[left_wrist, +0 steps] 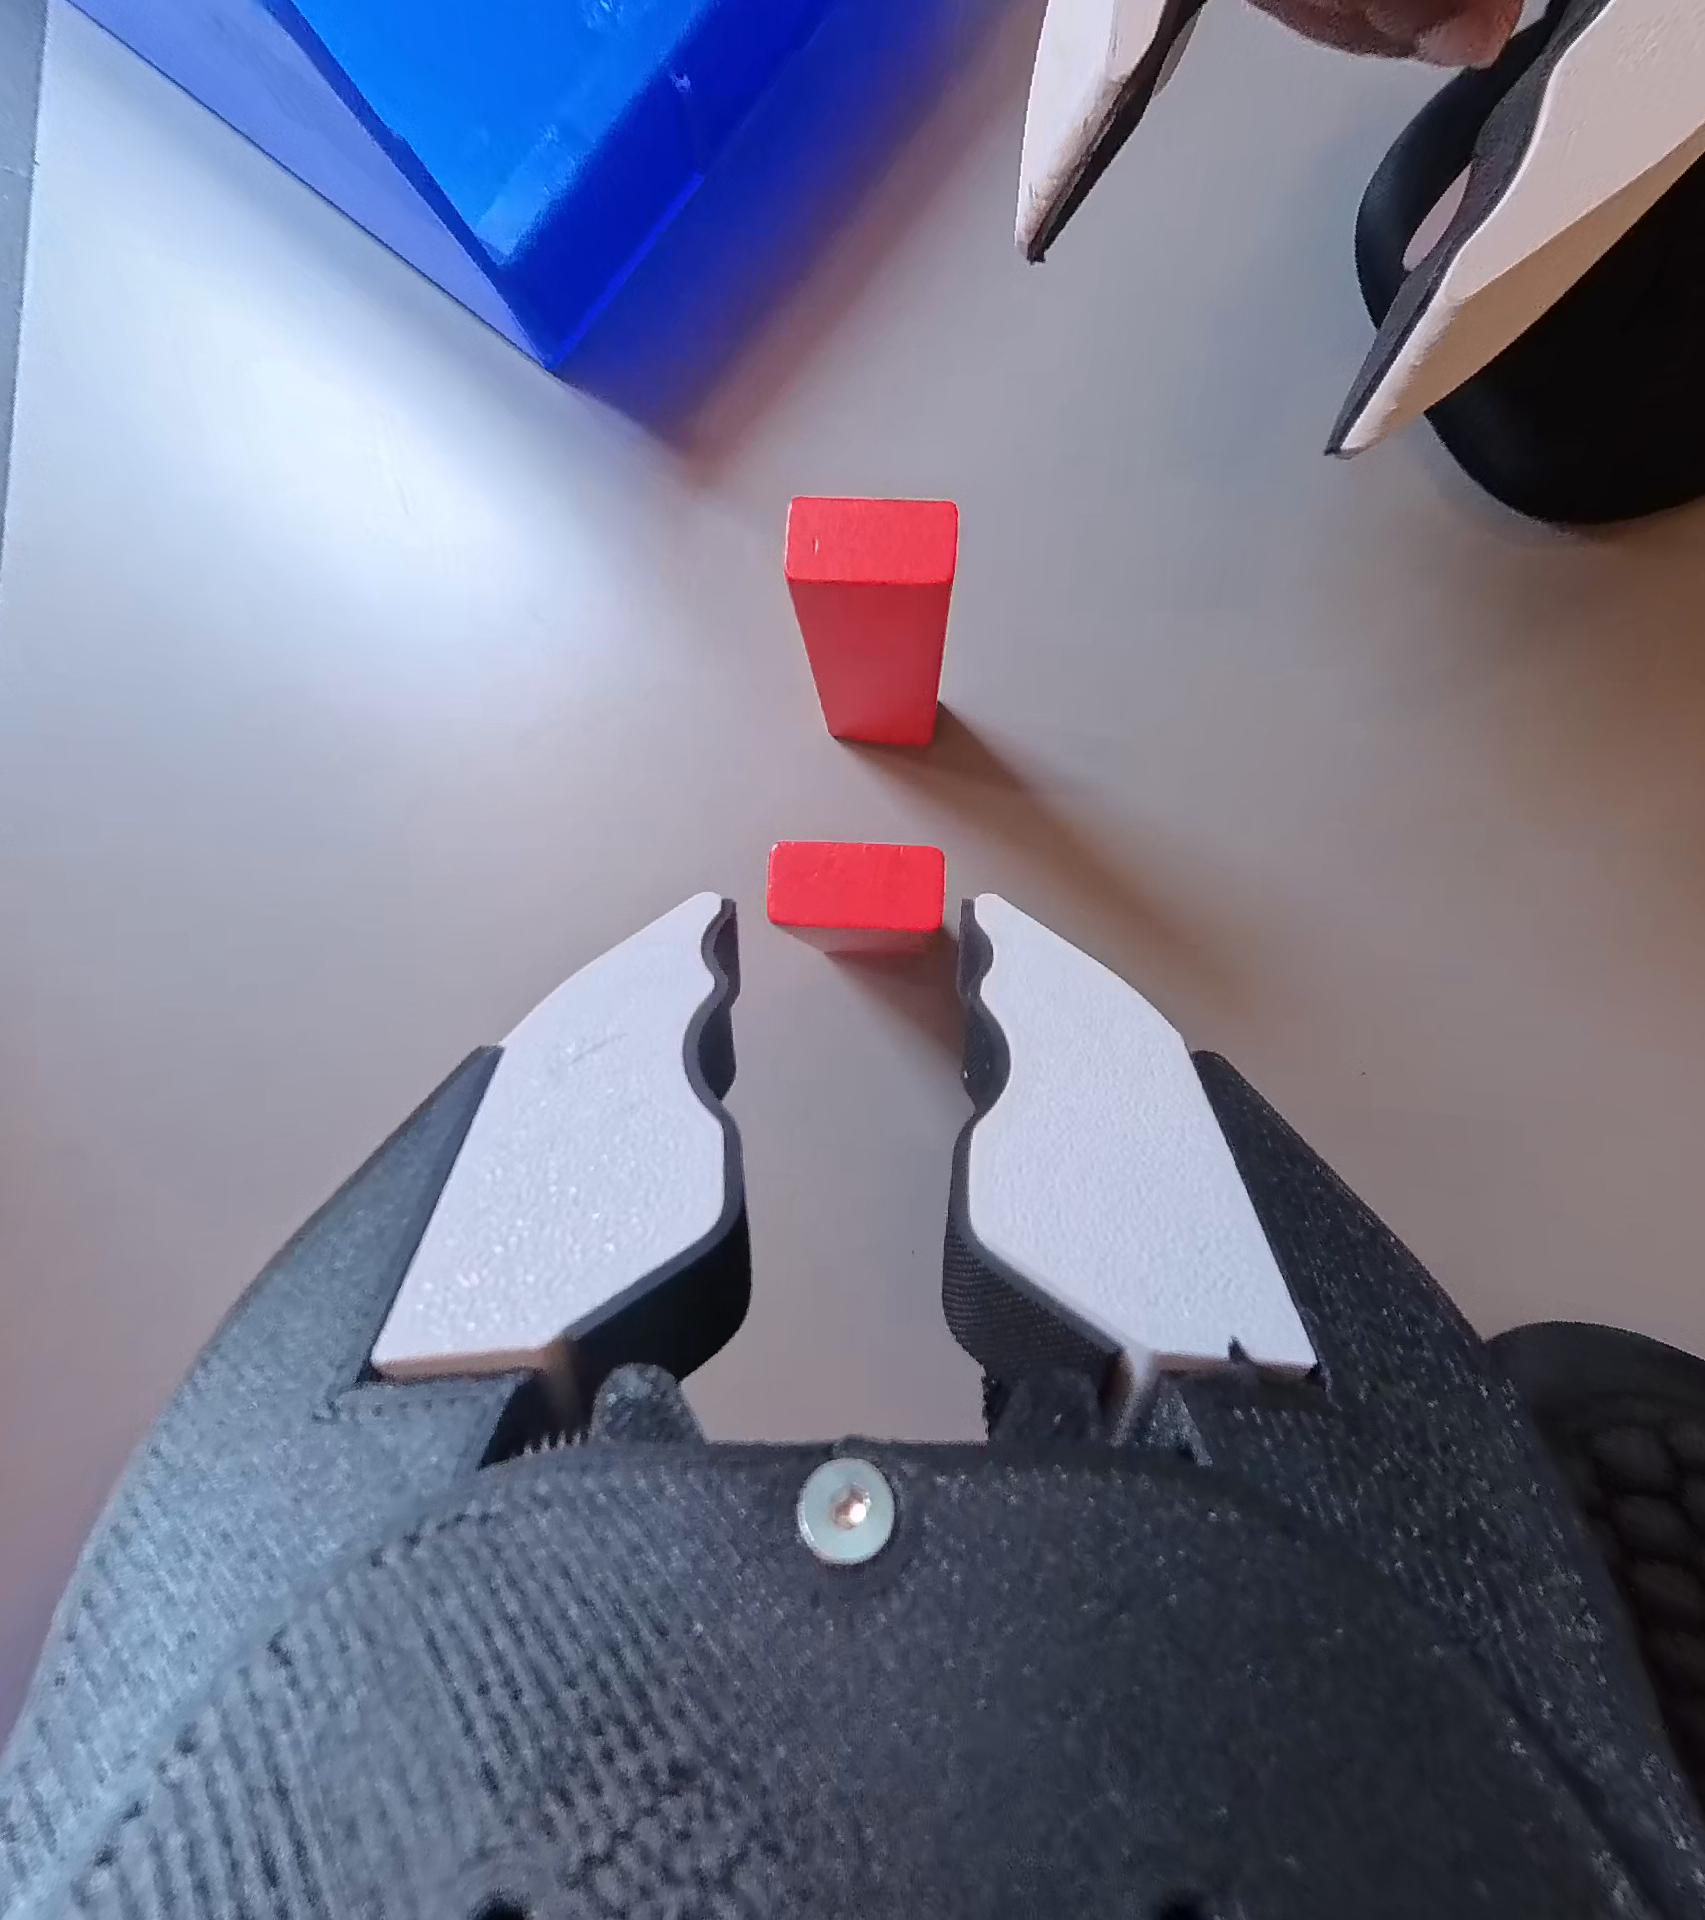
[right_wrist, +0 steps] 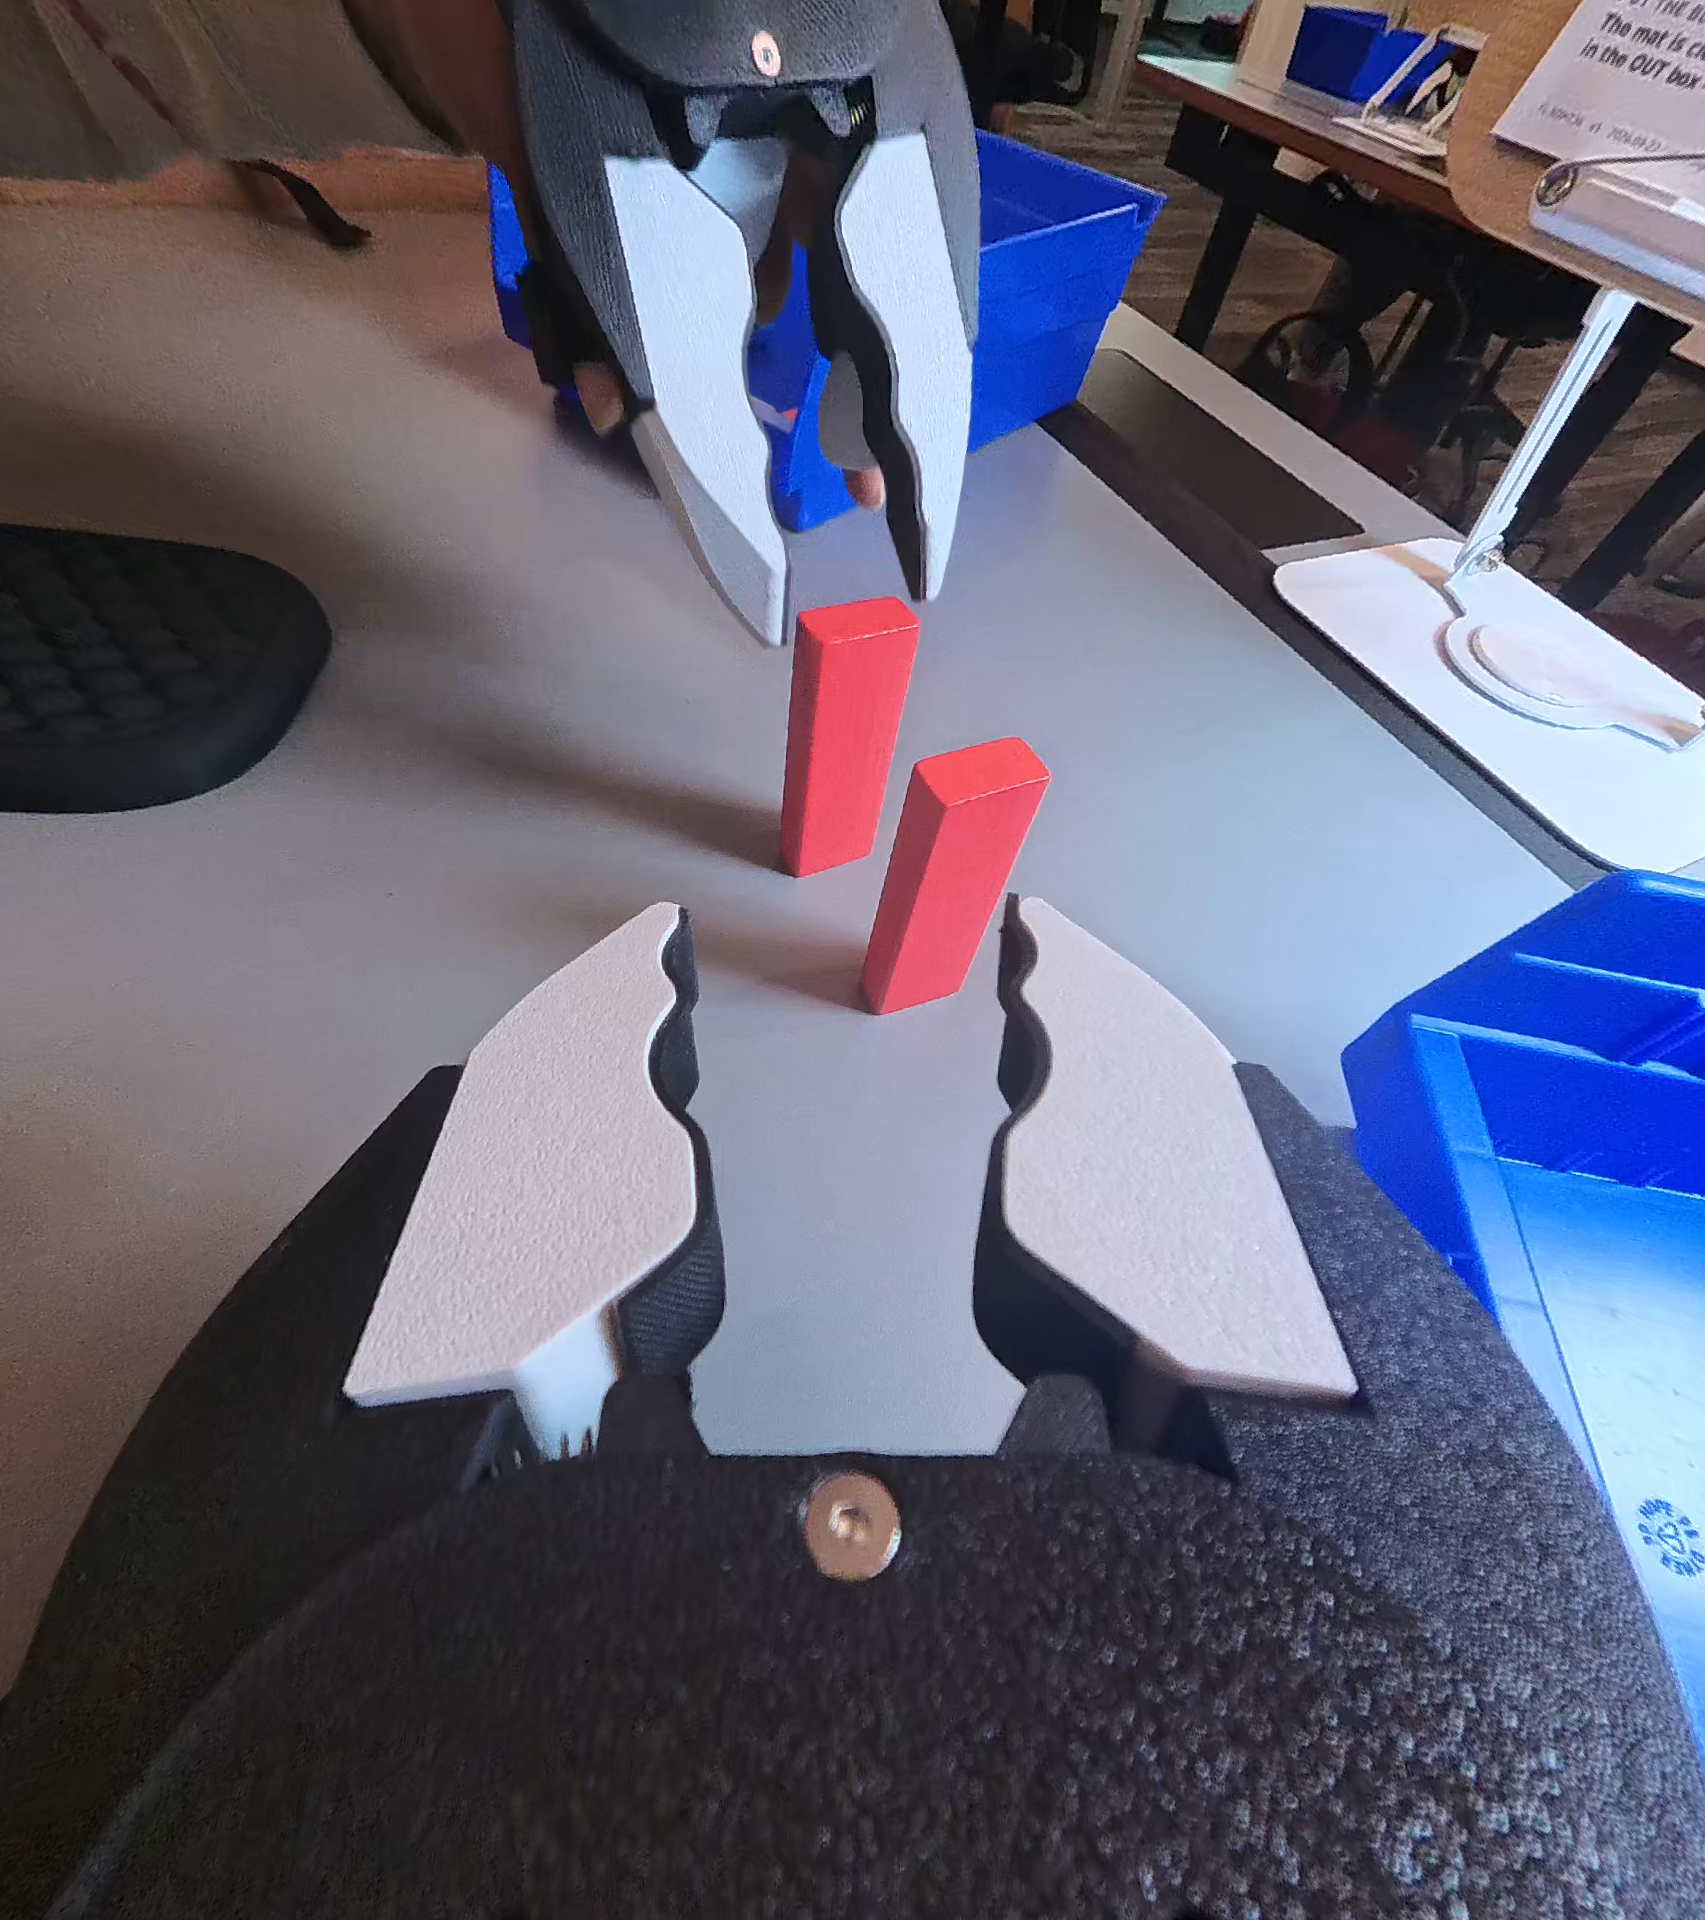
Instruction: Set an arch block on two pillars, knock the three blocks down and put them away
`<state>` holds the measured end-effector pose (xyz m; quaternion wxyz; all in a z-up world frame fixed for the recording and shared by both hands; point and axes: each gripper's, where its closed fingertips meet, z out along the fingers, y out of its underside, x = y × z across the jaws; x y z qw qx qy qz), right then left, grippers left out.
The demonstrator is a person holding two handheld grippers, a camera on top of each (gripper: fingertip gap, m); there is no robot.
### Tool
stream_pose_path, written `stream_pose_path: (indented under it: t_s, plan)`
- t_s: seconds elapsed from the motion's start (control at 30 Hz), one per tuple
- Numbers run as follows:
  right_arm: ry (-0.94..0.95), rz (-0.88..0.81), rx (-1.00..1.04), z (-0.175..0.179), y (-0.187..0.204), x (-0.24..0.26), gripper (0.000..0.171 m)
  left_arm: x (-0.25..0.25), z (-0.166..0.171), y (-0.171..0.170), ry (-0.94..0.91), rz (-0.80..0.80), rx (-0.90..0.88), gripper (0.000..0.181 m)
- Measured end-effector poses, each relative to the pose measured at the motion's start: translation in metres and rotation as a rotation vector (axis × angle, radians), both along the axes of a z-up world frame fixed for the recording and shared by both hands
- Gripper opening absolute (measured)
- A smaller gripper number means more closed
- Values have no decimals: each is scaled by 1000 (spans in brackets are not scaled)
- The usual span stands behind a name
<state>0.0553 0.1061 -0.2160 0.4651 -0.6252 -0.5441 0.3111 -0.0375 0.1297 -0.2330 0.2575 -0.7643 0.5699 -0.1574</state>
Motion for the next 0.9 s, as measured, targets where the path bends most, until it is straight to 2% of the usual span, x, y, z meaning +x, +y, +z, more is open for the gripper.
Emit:
stream_pose_path:
  t_s: [0.23, 0.37, 0.47, 0.57, 0.7, 0.8, 0.9]
  plan:
    - [-2, -19, -4, -1, 2, 0, 59, -43, 49, 7, -71, 106, 88, 45]
    - [0, -55, -7, 2, 3, 2, 65, -105, 86, 23, -85, 256, 172, 46]
    - [-4, -81, -13, 1, 3, 4, 68, -169, 92, 32, -21, 394, 155, 49]
    - [-5, -90, -18, 0, 0, 5, 69, -236, 74, 39, 86, 526, 95, 49]
    - [-4, -96, -26, -2, -1, 8, 69, -306, 27, 38, 215, 639, -42, 47]
    - [0, -101, -42, -4, 1, 10, 69, -325, -6, 33, 229, 655, -161, 47]
    - [5, -102, -50, -5, 2, 11, 69, -321, -31, 26, 226, 604, -262, 48]
